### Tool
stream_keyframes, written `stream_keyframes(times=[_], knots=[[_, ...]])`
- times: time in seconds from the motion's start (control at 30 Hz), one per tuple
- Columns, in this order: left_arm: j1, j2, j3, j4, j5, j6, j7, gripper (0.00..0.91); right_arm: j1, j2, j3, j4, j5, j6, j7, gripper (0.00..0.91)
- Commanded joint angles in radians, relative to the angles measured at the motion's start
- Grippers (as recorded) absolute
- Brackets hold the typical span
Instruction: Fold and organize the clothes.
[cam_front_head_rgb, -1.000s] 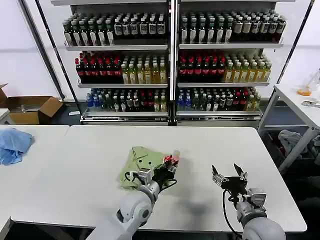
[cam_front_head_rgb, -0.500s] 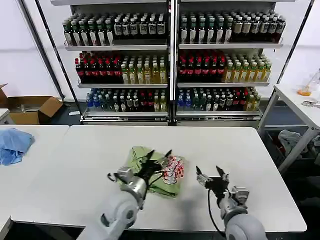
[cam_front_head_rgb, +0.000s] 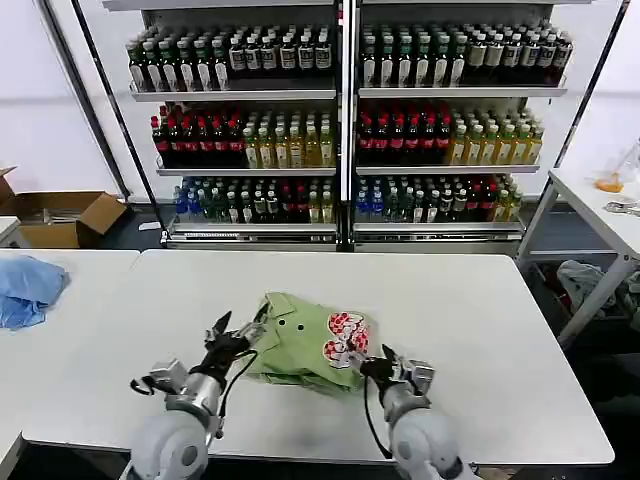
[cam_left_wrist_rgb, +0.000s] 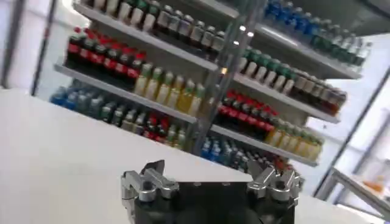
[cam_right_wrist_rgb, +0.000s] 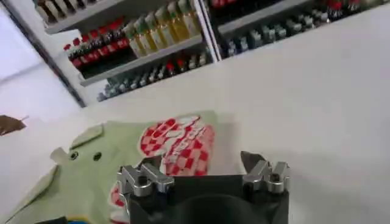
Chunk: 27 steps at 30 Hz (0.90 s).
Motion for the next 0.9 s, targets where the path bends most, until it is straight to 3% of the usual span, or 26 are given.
stream_keyframes(times=[0.03,0.23,0.43,0.67,0.73,0.87,0.9], knots=[[0.091,0.025,-0.105,-0.041,-0.007,-0.013,0.0,0.907,0.135,0.107,-0.067,-0.165,0.04,0.009,0.077,0.0],[0.084,0.025,-0.091,-0.028,-0.007,-0.013,-0.001,0.907,0.178,0.113,-0.056,-0.194,0.036,0.013,0.071,0.0],[0.075,0.028,-0.079,-0.02,-0.007,-0.013,0.0,0.907,0.221,0.072,-0.051,-0.229,-0.052,-0.018,0.036,0.0],[0.069,0.032,-0.073,-0.014,-0.008,-0.013,0.001,0.907,0.281,-0.029,-0.025,-0.26,-0.198,-0.049,-0.071,0.0],[0.066,0.036,-0.069,-0.012,-0.007,-0.012,0.003,0.907,0.285,-0.089,-0.001,-0.254,-0.24,-0.059,-0.133,0.0],[0.061,0.037,-0.06,-0.007,-0.003,-0.012,0.004,0.907,0.276,-0.158,0.039,-0.237,-0.287,-0.058,-0.203,0.0],[0.058,0.036,-0.056,-0.006,0.003,-0.012,0.004,0.907,0.274,-0.184,0.061,-0.239,-0.342,-0.048,-0.244,0.0]])
